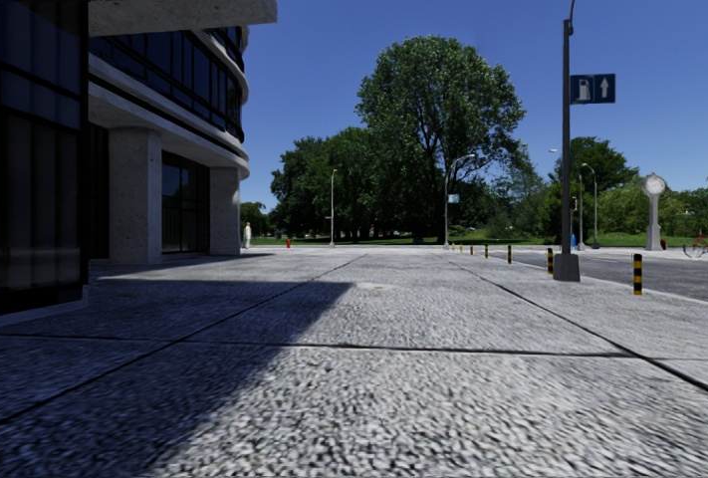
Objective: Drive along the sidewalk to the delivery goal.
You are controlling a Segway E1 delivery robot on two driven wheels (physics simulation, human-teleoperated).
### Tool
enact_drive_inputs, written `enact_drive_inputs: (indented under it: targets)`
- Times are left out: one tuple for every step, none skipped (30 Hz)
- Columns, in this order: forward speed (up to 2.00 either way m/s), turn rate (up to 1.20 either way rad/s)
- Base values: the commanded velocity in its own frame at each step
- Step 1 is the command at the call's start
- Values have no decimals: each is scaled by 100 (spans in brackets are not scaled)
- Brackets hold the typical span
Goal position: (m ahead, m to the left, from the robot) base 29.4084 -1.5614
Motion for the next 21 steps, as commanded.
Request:
enact_drive_inputs:
  targets:
    - [200,0]
    - [200,0]
    - [200,0]
    - [200,0]
    - [200,0]
    - [200,0]
    - [200,0]
    - [200,0]
    - [200,0]
    - [200,0]
    - [200,0]
    - [200,0]
    - [200,0]
    - [200,0]
    - [200,0]
    - [200,0]
    - [200,0]
    - [200,0]
    - [200,0]
    - [200,0]
    - [200,0]
